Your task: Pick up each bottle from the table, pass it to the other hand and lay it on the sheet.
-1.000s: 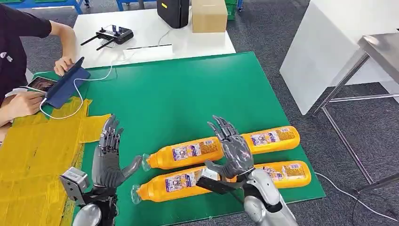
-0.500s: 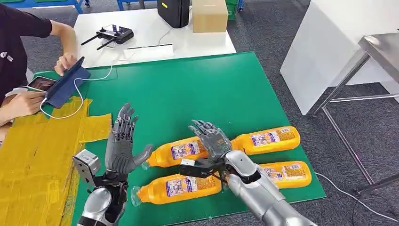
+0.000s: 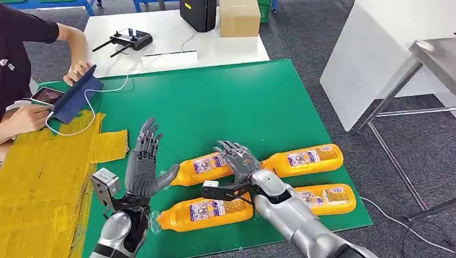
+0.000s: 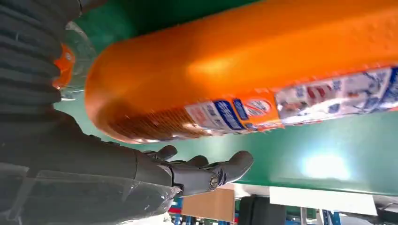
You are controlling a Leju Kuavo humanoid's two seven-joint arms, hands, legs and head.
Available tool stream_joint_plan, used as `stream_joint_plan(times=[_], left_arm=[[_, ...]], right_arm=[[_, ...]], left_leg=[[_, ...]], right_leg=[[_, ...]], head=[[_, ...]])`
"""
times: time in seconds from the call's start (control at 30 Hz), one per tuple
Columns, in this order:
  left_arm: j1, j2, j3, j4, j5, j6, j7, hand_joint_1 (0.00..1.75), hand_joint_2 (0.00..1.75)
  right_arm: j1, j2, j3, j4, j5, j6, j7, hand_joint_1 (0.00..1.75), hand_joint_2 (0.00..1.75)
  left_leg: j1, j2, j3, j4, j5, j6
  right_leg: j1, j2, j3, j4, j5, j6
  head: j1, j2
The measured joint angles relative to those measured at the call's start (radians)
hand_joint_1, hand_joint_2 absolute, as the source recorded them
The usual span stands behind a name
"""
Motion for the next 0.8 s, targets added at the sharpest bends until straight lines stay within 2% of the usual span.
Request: stream_joint_plan(times=[0.33,0.37,0.43,0.5,0.67,0.8], left_arm=[[-0.022,-0.001,-0.019,0.035,0.007,-0.008,0.000,0.00,1.75],[-0.023,-0.002,-0.021,0.038,0.007,-0.008,-0.001,0.00,1.75],[-0.028,-0.002,-0.024,0.045,0.008,-0.008,-0.001,0.00,1.75],[-0.035,-0.002,-0.030,0.054,0.011,-0.009,-0.002,0.00,1.75],[-0.043,-0.005,-0.039,0.074,0.026,-0.009,-0.003,0.00,1.75],[-0.042,-0.006,-0.046,0.085,0.027,-0.009,-0.006,0.00,1.75]], right_arm=[[-0.056,0.025,0.011,0.055,-0.129,0.127,-0.064,0.00,1.75],[-0.060,0.026,0.011,0.062,-0.132,0.132,-0.066,0.14,1.75],[-0.070,0.029,0.015,0.075,-0.133,0.140,-0.068,0.66,1.75],[-0.089,0.033,0.026,0.101,-0.132,0.157,-0.067,1.29,1.75],[-0.132,0.046,0.066,0.171,-0.107,0.161,-0.028,1.59,1.75],[-0.149,0.052,0.096,0.210,-0.078,0.137,0.005,1.68,1.75]], left_leg=[[0.000,0.000,0.000,0.000,0.000,0.000],[0.000,0.000,0.000,0.000,0.000,0.000],[0.000,0.000,0.000,0.000,0.000,0.000],[0.000,0.000,0.000,0.000,0.000,0.000],[0.000,0.000,0.000,0.000,0.000,0.000],[0.000,0.000,0.001,0.000,0.000,0.000]], right_leg=[[0.000,0.000,0.000,0.000,0.000,0.000],[0.000,0.000,0.000,0.000,0.000,0.000],[0.000,0.000,0.000,0.000,0.000,0.000],[0.000,0.000,0.000,0.000,0.000,0.000],[0.000,0.000,0.000,0.000,0.000,0.000],[0.000,0.000,0.000,0.000,0.000,0.000]], head=[[0.000,0.000],[0.000,0.000],[0.000,0.000],[0.000,0.000],[0.000,0.000],[0.000,0.000]])
